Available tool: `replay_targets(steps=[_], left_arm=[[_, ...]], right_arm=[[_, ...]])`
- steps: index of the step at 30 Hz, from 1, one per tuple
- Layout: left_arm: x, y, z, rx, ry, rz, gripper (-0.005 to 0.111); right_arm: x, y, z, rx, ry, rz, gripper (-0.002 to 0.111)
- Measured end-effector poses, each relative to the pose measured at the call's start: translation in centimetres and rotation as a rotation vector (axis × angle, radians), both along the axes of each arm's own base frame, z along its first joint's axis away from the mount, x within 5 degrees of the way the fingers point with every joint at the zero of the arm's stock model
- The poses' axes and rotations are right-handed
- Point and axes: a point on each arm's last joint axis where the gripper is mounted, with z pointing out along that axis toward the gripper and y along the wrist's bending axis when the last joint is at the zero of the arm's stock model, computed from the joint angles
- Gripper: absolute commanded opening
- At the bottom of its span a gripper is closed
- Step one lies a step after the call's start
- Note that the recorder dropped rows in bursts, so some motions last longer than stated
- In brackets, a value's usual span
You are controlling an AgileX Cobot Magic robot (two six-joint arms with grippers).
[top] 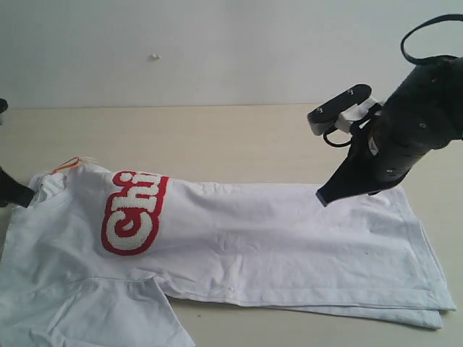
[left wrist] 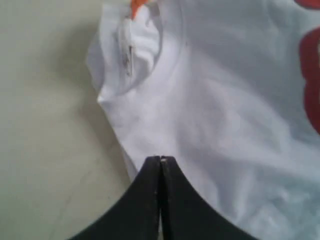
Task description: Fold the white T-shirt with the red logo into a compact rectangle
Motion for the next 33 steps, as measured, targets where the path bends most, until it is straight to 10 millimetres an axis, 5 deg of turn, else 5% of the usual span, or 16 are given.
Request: replay_targets(steps=[9, 11, 14, 17, 24, 33], left_arm=[[-4.7, -1.6, 0.7, -0.185, 0.389, -0.052, 0.000], [-5.5, -1.5, 0.2, -0.171, 0.447, -0.058, 0.008], [-6.7, -1.2, -1.2, -0.143, 0.505, -0.059, 0.036], [-7.4, -0.9, -2.2, -0.124, 0.515, -0.016, 0.048], [-8.4, -0.4, -3.9, -0.094, 0.504, 0.062, 0.049], [-8.4, -0.2, -4.6, -0.093, 0.435, 0.085, 0.049]], right_arm=[[-2.4, 2.5, -0.9, 0.241, 0.215, 0.189, 0.000], [-2.8, 3.0, -1.0, 0.299, 0.242, 0.216, 0.000], [-2.9, 3.3, -1.0, 0.328, 0.254, 0.231, 0.000], [-3.0, 3.3, -1.0, 0.333, 0.255, 0.234, 0.000], [-3.0, 3.4, -1.2, 0.331, 0.257, 0.244, 0.000], [-2.3, 3.4, -4.7, 0.312, 0.332, 0.218, 0.000]])
